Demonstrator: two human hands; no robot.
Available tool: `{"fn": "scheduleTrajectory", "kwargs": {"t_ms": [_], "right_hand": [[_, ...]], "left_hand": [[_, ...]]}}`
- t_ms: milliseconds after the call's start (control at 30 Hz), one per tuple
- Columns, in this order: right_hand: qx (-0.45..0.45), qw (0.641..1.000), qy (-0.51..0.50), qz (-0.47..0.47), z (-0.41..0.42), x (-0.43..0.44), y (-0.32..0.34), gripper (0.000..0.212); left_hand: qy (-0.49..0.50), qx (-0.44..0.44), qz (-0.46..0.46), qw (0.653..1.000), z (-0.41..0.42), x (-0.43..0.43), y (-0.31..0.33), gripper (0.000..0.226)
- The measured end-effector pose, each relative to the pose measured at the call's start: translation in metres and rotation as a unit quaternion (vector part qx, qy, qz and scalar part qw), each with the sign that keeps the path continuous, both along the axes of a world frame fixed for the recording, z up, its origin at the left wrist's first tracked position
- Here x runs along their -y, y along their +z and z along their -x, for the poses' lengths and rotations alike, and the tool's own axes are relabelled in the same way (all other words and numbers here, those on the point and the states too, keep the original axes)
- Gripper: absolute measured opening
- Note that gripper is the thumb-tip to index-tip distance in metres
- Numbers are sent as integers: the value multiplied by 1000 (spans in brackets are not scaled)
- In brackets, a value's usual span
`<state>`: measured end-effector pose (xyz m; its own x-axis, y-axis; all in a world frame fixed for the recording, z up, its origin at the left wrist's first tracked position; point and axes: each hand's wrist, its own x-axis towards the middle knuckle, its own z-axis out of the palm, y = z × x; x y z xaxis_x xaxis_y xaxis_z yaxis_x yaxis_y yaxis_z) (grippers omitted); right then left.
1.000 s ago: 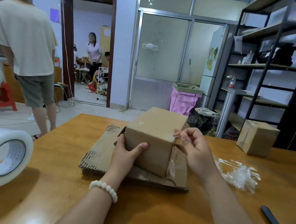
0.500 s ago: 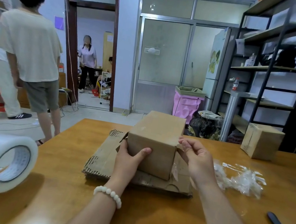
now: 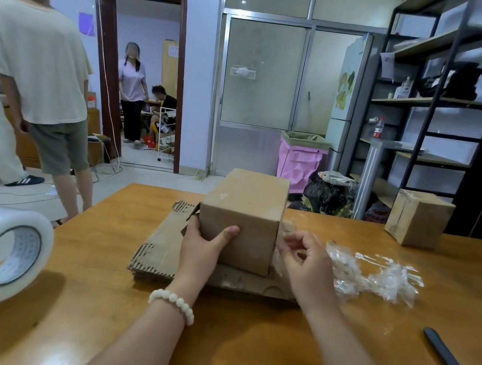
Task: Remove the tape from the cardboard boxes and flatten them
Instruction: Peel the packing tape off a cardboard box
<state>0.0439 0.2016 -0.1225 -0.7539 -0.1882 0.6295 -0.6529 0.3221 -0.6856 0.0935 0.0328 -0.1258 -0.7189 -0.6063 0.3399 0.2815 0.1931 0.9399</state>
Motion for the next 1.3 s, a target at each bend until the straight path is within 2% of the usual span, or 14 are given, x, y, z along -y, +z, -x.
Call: {"fn": "scheduleTrajectory", "kwargs": {"t_ms": [67, 133, 233, 267, 400, 567, 767, 1000, 1100, 1167, 1300], "right_hand": [[-34, 999, -18, -10, 1, 1, -3, 16], [-27, 999, -20, -20, 0, 0, -4, 17], [2, 997, 9, -73, -2, -3, -4, 42], [1, 996, 12, -88, -2, -4, -4, 45], [-42, 994, -25, -97, 1, -4, -6, 30], [-214, 966, -109, -97, 11, -1, -8, 16], [-231, 959, -145, -75, 14, 0, -18, 15], [-298, 943, -142, -38, 4, 7, -18, 48], [-325, 936, -126, -58, 3, 8, -19, 43], [-309, 942, -112, -66, 5, 7, -22, 39], [-287, 949, -109, -75, 10, 4, -22, 9]], "left_hand": [[5, 4, 4, 1000, 0, 0, -1, 55], [8, 6, 5, 1000, 0, 0, -1, 59], [6, 6, 6, 1000, 1, 0, -1, 53], [5, 6, 6, 1000, 1, 0, -2, 52], [11, 2, 11, 1000, 1, 2, -2, 50], [12, 9, 9, 1000, 1, 1, -2, 53], [7, -1, 6, 1000, 0, 1, -2, 54], [8, 1, 8, 1000, 0, 0, -2, 58], [9, 8, 14, 1000, 1, -1, -2, 52], [13, 9, 15, 1000, 1, -1, -3, 56], [14, 10, 20, 1000, 0, -1, -2, 50]]}}
